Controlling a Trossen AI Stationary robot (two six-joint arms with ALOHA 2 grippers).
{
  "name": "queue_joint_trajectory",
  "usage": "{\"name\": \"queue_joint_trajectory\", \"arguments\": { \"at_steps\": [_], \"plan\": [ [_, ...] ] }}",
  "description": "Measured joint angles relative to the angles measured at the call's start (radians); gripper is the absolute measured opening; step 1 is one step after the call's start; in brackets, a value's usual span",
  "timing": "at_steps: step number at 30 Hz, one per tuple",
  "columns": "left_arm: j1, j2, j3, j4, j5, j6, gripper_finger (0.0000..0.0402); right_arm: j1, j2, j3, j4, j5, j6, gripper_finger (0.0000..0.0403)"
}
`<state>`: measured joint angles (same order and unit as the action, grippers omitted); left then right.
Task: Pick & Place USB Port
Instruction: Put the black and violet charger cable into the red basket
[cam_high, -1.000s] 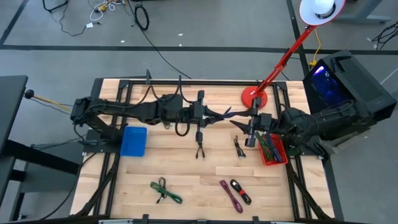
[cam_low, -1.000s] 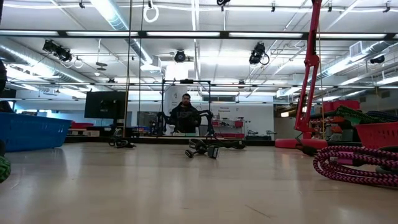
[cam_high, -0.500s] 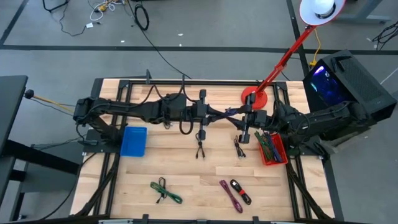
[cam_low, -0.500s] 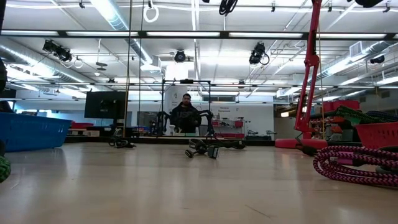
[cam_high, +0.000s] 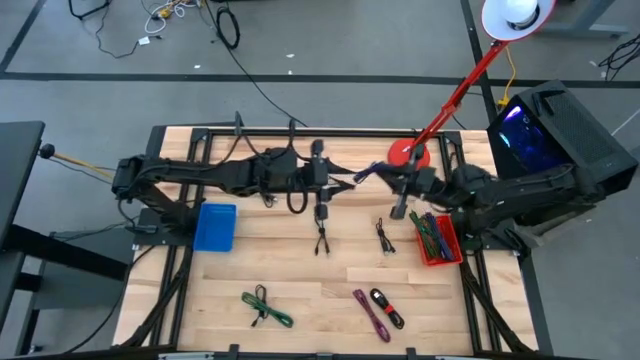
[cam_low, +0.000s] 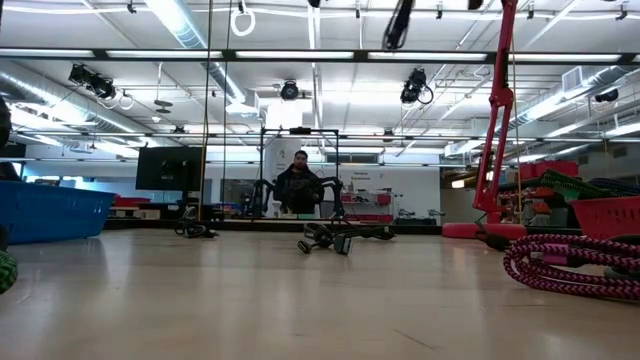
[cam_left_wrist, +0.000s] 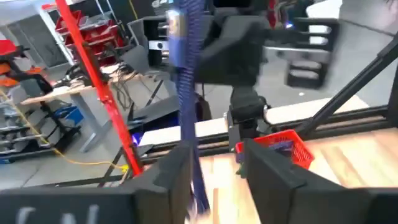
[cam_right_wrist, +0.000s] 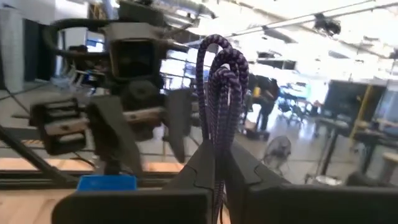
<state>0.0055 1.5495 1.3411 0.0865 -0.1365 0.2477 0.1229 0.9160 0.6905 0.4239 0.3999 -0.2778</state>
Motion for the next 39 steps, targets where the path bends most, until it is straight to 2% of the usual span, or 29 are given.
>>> {"name": "queue_joint_trajectory", "arguments": {
  "at_steps": [3,5,8,11,14,19,23,30,34,39],
  "plan": [
    [-0.001,-0.040,0.000,-0.072,-0.041,0.000,0.0175,0.030,-0.100,0.002,-0.127,0.011,0.069,0.0007],
    [-0.001,-0.066,0.000,-0.110,-0.080,0.000,0.0180,0.057,-0.171,0.002,-0.257,0.055,0.136,0.0007],
    [0.000,-0.105,0.000,-0.176,-0.125,-0.001,0.0179,0.105,-0.275,0.002,-0.487,0.160,0.288,0.0007],
    [0.000,-0.131,0.000,-0.227,-0.155,-0.001,0.0175,0.172,-0.356,0.002,-0.671,0.195,0.458,0.0007],
    [0.000,-0.146,0.000,-0.259,-0.177,-0.001,0.0172,0.234,-0.397,0.002,-0.771,0.214,0.560,0.0007],
    [0.000,-0.151,0.000,-0.295,-0.185,-0.014,0.0172,0.295,-0.433,0.027,-1.038,0.204,0.795,0.0007],
    [0.001,-0.151,0.000,-0.310,-0.185,-0.026,0.0172,0.315,-0.434,0.050,-1.246,0.121,0.974,0.0007],
    [0.004,-0.151,0.000,-0.311,-0.185,-0.054,0.0172,0.316,-0.434,0.055,-1.421,-0.018,1.192,0.0006],
    [0.003,-0.151,0.000,-0.314,-0.185,-0.070,0.0172,0.316,-0.434,0.054,-1.548,-0.020,1.365,0.0006],
    [0.004,-0.151,0.000,-0.327,-0.185,-0.080,0.0172,0.316,-0.433,-0.003,-1.552,-0.029,1.457,0.0006]
  ]
}}
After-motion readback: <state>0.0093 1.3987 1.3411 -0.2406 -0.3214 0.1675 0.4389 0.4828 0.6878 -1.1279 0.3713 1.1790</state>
